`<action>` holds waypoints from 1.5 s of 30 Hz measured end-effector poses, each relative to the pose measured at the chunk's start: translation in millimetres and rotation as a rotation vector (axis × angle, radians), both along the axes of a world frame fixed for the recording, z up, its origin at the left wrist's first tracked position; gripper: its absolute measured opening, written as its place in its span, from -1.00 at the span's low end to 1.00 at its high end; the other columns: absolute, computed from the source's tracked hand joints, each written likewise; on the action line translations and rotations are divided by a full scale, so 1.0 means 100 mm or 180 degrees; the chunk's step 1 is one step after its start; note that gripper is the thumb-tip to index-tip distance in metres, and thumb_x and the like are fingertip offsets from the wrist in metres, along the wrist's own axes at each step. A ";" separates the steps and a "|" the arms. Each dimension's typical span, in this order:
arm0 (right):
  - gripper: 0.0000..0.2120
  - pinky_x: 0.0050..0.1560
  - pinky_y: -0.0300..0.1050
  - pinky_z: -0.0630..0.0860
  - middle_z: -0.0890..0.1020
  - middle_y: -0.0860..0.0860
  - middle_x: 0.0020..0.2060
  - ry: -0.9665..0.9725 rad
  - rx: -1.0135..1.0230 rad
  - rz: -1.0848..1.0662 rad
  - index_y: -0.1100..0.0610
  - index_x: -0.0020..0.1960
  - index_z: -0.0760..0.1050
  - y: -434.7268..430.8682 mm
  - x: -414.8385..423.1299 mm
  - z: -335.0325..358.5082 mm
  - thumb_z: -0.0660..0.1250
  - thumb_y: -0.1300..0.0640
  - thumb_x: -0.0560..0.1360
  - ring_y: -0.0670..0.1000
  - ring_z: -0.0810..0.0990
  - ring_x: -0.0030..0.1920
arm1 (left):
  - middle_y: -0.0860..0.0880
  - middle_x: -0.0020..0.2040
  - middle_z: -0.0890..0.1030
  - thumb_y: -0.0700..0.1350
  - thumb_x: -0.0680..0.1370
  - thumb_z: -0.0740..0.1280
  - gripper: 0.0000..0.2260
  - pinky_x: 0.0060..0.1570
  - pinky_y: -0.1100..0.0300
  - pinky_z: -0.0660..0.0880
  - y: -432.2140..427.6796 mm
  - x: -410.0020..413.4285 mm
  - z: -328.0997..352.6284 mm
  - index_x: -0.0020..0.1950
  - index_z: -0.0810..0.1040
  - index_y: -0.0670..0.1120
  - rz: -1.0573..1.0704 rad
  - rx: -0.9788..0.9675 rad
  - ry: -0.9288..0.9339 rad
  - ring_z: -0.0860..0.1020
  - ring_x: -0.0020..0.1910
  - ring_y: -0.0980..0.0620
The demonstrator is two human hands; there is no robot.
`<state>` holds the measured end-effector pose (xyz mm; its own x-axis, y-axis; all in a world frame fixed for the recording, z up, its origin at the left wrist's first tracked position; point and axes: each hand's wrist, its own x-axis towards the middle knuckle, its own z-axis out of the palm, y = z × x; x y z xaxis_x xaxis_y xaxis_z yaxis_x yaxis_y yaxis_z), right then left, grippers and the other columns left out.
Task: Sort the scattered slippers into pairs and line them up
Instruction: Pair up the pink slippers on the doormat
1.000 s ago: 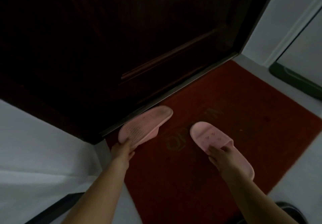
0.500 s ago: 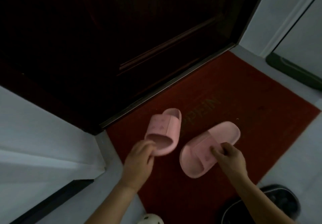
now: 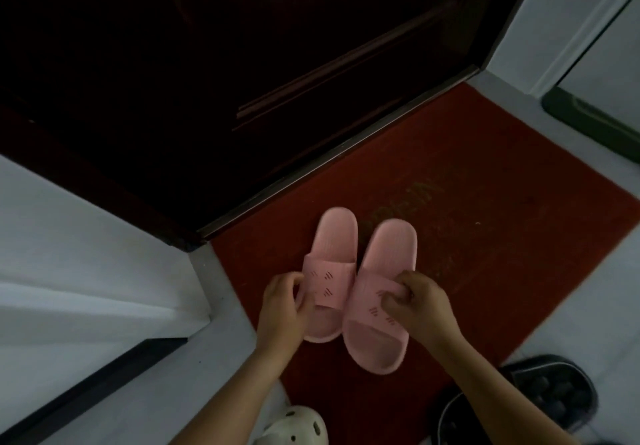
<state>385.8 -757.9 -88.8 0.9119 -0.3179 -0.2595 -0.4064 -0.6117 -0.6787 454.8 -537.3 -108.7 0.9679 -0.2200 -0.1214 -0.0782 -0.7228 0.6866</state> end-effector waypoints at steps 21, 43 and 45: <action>-0.48 0.28 0.07 0.30 0.48 0.10 0.25 0.0585 -0.0622 0.1121 0.05 0.42 0.21 0.97 0.95 -0.16 0.24 0.06 0.49 0.17 0.41 0.27 | -0.07 0.22 0.54 -0.39 0.53 0.15 -0.57 0.11 0.09 0.46 0.95 0.23 -0.06 0.33 0.43 -0.06 0.1532 -0.1094 0.0932 0.49 0.19 -0.02; -0.52 0.21 0.16 0.29 0.56 0.10 0.16 0.1175 -0.1146 0.2190 -0.07 0.32 0.37 0.88 0.65 -0.07 0.12 -0.26 0.48 0.17 0.49 0.19 | -0.05 0.46 0.26 -0.07 0.31 0.42 -0.22 0.28 -0.08 0.35 0.37 0.01 -0.17 0.50 0.21 0.01 -0.1671 0.1858 -0.0008 0.18 0.48 -0.19; -0.58 0.20 0.12 0.29 0.57 0.10 0.13 0.1024 -0.1237 0.2067 -0.06 0.28 0.41 0.89 0.61 -0.07 0.10 -0.22 0.52 0.16 0.50 0.17 | 0.07 0.51 0.05 -0.02 0.38 0.35 -0.19 0.41 0.04 0.14 0.39 0.01 -0.23 0.53 -0.03 0.13 -0.1597 0.1910 0.0152 -0.06 0.52 -0.03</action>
<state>447.1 -668.6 -96.2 0.8449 0.1264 -0.5198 -0.0292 -0.9594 -0.2807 456.0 -498.1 -131.9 0.7608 -0.5134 -0.3969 -0.4739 -0.8574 0.2006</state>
